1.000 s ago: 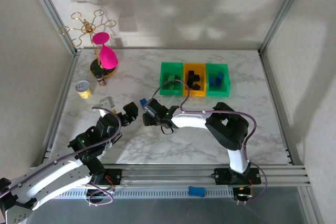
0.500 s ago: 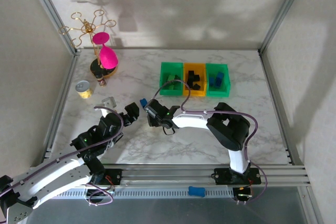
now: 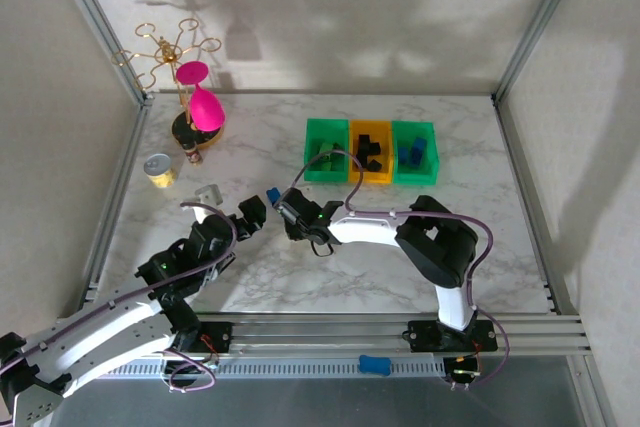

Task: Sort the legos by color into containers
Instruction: Pick up the lego from the center of the table, then place the lego in the container.

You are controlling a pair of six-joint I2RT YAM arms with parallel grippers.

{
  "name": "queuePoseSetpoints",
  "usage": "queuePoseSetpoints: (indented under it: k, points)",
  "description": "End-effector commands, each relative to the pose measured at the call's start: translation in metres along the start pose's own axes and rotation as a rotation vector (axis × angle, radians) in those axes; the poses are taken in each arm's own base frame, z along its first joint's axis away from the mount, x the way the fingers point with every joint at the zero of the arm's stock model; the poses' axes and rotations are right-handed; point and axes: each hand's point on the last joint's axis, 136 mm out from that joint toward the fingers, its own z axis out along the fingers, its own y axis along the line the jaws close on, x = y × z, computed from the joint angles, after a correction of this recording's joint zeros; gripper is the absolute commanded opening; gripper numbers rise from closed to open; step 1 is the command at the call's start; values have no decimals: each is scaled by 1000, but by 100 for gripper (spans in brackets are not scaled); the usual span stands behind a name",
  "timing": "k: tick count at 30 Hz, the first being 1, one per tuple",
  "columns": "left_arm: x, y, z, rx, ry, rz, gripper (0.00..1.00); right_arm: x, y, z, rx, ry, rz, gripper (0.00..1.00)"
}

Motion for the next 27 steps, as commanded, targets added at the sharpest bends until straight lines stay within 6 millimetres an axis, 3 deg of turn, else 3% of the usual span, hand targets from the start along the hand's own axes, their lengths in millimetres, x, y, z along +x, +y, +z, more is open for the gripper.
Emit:
queuePoseSetpoints:
  k: [1, 11, 17, 27]
  points:
    - [-4, -3, 1, 11, -9, -12, 100, -12, -7, -26, 3, -46, 16, 35]
    - [0, -25, 7, 72, 26, 1, 100, -47, -59, -70, 13, -131, 114, 35]
    - [8, -49, 18, 124, 76, 40, 100, -74, -112, -87, 79, -190, 169, 35]
    - [21, -91, 38, 218, 147, 103, 99, -125, -212, -98, 201, -282, 295, 36]
